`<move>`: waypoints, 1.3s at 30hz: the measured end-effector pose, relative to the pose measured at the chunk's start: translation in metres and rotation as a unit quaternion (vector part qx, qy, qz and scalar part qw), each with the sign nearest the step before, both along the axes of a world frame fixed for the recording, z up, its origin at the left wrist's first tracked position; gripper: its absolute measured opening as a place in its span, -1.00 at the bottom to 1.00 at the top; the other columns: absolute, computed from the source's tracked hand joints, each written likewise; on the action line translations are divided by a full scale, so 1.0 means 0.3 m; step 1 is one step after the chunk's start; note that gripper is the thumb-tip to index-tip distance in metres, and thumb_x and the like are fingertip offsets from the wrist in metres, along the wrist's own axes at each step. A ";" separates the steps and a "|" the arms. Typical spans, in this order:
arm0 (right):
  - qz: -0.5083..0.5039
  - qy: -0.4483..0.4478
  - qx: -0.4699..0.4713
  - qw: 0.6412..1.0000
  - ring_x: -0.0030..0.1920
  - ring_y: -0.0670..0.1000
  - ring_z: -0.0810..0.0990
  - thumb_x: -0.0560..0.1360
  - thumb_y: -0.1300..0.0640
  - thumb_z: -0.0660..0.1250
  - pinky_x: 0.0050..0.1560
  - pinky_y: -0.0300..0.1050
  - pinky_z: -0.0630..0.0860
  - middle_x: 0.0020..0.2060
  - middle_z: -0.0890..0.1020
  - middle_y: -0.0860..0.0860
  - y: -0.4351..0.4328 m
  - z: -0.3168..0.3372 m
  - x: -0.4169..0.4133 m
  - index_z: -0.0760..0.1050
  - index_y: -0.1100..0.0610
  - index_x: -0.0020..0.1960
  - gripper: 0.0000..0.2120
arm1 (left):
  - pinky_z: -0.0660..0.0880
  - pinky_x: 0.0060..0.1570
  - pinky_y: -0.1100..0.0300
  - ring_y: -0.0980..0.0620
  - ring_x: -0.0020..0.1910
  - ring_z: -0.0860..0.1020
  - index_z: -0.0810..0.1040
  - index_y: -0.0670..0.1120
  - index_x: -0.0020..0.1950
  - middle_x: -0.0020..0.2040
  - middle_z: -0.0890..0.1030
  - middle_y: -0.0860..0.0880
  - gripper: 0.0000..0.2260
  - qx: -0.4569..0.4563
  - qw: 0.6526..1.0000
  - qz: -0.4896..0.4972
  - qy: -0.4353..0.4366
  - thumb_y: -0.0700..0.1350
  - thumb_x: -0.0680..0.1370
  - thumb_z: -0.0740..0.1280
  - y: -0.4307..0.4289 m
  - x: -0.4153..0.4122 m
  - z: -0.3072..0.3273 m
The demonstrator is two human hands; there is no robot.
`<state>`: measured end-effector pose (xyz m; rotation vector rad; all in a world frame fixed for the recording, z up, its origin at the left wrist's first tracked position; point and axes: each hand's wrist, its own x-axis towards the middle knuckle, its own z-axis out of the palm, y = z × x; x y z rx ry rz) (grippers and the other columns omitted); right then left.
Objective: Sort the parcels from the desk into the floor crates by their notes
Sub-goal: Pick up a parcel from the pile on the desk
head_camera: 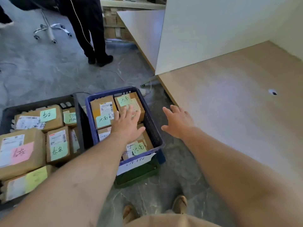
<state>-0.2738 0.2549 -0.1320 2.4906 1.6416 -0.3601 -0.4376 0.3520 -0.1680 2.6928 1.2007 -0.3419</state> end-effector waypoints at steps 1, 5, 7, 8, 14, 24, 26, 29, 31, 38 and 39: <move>-0.008 -0.001 0.005 1.000 0.51 0.17 0.13 0.55 -0.12 0.30 0.46 0.11 0.17 0.54 0.12 0.11 -0.026 0.024 0.010 0.00 -0.01 0.57 -0.27 | -0.12 0.52 -0.15 -0.14 0.57 -0.19 -0.15 0.04 0.59 0.59 -0.20 -0.13 -0.35 0.008 1.000 -0.010 -0.001 0.25 0.62 0.03 -0.013 0.016 0.019; -0.038 -0.016 0.028 0.999 0.47 0.17 0.19 0.54 -0.13 0.29 0.43 0.09 0.19 0.51 0.19 0.11 -0.120 0.105 0.064 0.05 -0.01 0.56 -0.30 | -0.12 0.52 -0.14 -0.14 0.57 -0.18 -0.18 0.04 0.59 0.59 -0.20 -0.13 -0.36 0.030 0.998 -0.050 -0.002 0.26 0.62 0.00 -0.073 0.098 0.097; -0.056 -0.025 0.040 0.997 0.46 0.17 0.23 0.53 -0.14 0.30 0.41 0.09 0.22 0.49 0.22 0.10 -0.166 0.137 0.092 0.09 -0.01 0.54 -0.32 | -0.14 0.52 -0.12 -0.13 0.57 -0.19 -0.19 0.04 0.59 0.59 -0.22 -0.13 -0.36 0.036 0.997 -0.065 -0.007 0.25 0.63 -0.01 -0.106 0.144 0.134; -0.065 -0.029 0.049 0.996 0.45 0.18 0.24 0.53 -0.14 0.31 0.41 0.10 0.22 0.49 0.23 0.10 -0.191 0.151 0.106 0.11 -0.01 0.53 -0.32 | -0.16 0.52 -0.11 -0.12 0.57 -0.20 -0.19 0.03 0.59 0.59 -0.22 -0.13 -0.36 0.043 0.996 -0.072 -0.011 0.25 0.63 -0.02 -0.123 0.167 0.151; -0.107 -0.048 0.077 0.990 0.46 0.19 0.25 0.54 -0.20 0.28 0.43 0.09 0.22 0.49 0.24 0.09 -0.438 0.206 0.203 0.10 -0.02 0.53 -0.32 | -0.17 0.51 -0.14 -0.14 0.56 -0.21 -0.20 0.02 0.59 0.59 -0.22 -0.14 -0.35 0.070 0.990 -0.117 -0.028 0.27 0.62 -0.05 -0.307 0.327 0.219; -0.215 -0.077 0.086 0.970 0.48 0.16 0.17 0.54 -0.29 0.17 0.44 0.07 0.16 0.52 0.16 0.12 -1.032 0.296 0.496 0.06 0.00 0.55 -0.30 | -0.21 0.51 -0.10 -0.09 0.55 -0.26 -0.24 0.04 0.58 0.57 -0.29 -0.10 -0.37 0.073 0.973 -0.211 -0.057 0.27 0.62 -0.09 -0.811 0.721 0.319; -0.239 -0.075 0.087 0.964 0.49 0.15 0.15 0.55 -0.29 0.13 0.44 0.07 0.14 0.53 0.14 0.12 -1.149 0.304 0.550 0.04 -0.01 0.56 -0.31 | -0.22 0.51 -0.09 -0.08 0.56 -0.26 -0.24 0.04 0.59 0.57 -0.28 -0.10 -0.38 0.074 0.969 -0.231 -0.052 0.27 0.62 -0.10 -0.915 0.802 0.327; -0.276 -0.080 0.085 0.954 0.49 0.15 0.15 0.57 -0.29 0.09 0.43 0.07 0.13 0.53 0.13 0.12 -1.323 0.302 0.624 0.06 -0.01 0.55 -0.34 | -0.21 0.51 -0.08 -0.07 0.56 -0.24 -0.24 0.05 0.58 0.58 -0.27 -0.09 -0.37 0.077 0.960 -0.264 -0.053 0.28 0.62 -0.11 -1.069 0.922 0.325; -0.300 -0.085 0.083 0.946 0.48 0.16 0.16 0.57 -0.28 0.08 0.42 0.07 0.13 0.53 0.15 0.12 -1.437 0.295 0.665 0.07 0.00 0.55 -0.35 | -0.20 0.51 -0.08 -0.08 0.56 -0.23 -0.24 0.04 0.58 0.58 -0.26 -0.10 -0.37 0.084 0.952 -0.291 -0.055 0.28 0.62 -0.11 -1.170 0.994 0.317; -0.376 -0.083 0.075 0.920 0.50 0.16 0.16 0.58 -0.29 0.08 0.44 0.09 0.14 0.53 0.16 0.12 -1.711 0.267 0.785 0.05 0.01 0.57 -0.33 | -0.20 0.51 -0.08 -0.09 0.56 -0.24 -0.24 0.02 0.58 0.58 -0.26 -0.10 -0.37 0.079 0.925 -0.369 -0.037 0.28 0.62 -0.12 -1.420 1.171 0.289; -0.386 -0.079 0.074 0.916 0.50 0.16 0.15 0.58 -0.29 0.08 0.45 0.09 0.14 0.53 0.15 0.12 -1.737 0.261 0.802 0.05 0.01 0.57 -0.33 | -0.20 0.51 -0.08 -0.09 0.56 -0.23 -0.24 0.02 0.58 0.58 -0.26 -0.10 -0.37 0.080 0.922 -0.378 -0.035 0.27 0.62 -0.11 -1.440 1.197 0.287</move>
